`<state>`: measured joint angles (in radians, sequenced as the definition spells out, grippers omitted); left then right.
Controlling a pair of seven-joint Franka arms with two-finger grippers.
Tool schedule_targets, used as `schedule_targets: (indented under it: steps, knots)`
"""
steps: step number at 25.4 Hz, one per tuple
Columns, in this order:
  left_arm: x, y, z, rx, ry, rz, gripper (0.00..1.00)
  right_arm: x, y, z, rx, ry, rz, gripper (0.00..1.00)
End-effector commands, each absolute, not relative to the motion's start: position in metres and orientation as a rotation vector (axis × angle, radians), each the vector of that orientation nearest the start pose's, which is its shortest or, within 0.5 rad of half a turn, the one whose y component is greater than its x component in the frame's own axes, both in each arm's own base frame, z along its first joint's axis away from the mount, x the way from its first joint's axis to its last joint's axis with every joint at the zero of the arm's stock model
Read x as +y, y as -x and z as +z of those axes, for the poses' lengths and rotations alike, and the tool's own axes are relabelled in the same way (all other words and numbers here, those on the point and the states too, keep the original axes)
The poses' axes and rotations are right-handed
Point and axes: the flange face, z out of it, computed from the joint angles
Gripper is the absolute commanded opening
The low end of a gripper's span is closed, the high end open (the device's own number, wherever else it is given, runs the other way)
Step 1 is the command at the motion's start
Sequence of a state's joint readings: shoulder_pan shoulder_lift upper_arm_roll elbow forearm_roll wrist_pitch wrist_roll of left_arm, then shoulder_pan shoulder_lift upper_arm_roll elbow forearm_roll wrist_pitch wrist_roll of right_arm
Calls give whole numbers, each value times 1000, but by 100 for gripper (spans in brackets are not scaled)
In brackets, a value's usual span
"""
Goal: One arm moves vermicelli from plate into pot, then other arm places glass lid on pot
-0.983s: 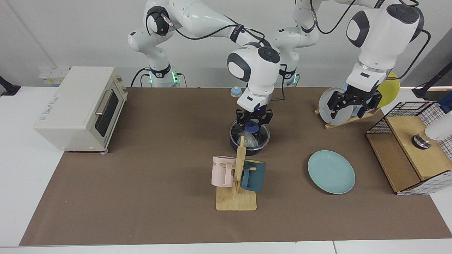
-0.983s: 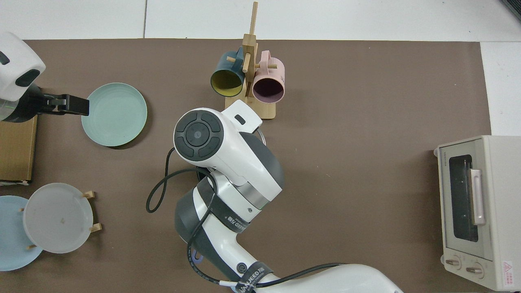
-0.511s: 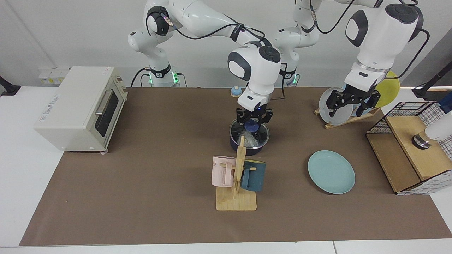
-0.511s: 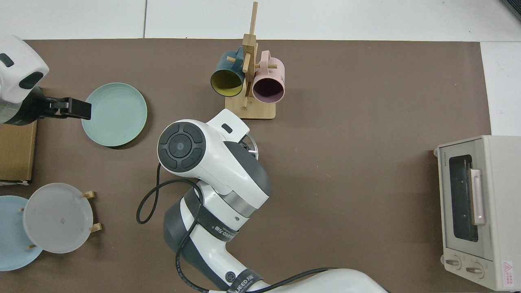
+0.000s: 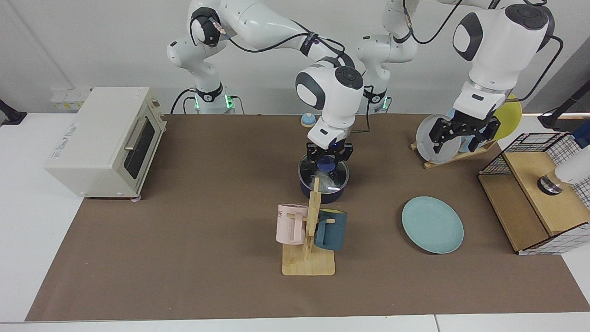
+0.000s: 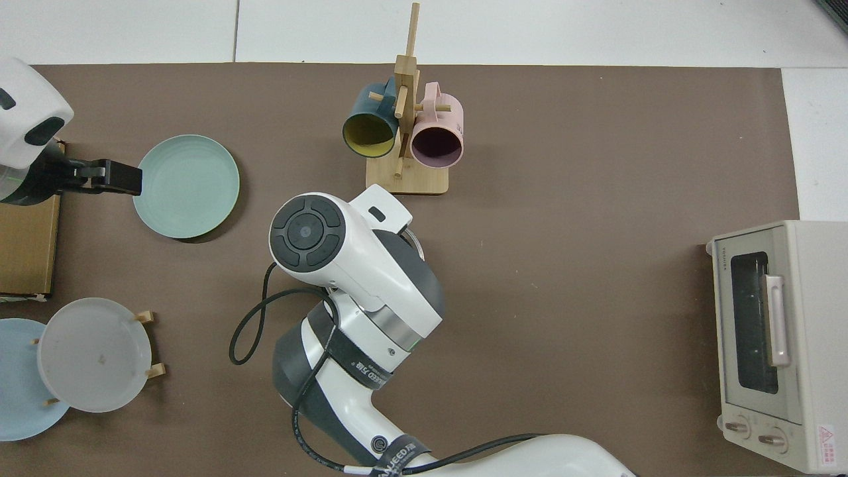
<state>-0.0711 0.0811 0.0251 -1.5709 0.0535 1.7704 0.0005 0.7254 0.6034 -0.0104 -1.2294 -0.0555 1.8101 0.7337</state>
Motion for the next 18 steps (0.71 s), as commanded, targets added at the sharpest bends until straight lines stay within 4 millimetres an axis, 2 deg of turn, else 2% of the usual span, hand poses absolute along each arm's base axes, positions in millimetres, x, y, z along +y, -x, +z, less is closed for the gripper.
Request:
schedule_targets:
  steps: [1, 9, 18]
  knots:
    - [-25, -590, 604, 84, 3081, -180, 100, 465, -543, 426, -14, 3165, 4, 0]
    - [-20, -590, 605, 72, 3080, -182, 100, 464, -541, 425, 11, 3159, 12, 0]
    - [-23, -590, 604, 79, 3081, -182, 100, 461, -533, 414, 33, 3106, 3, 0]
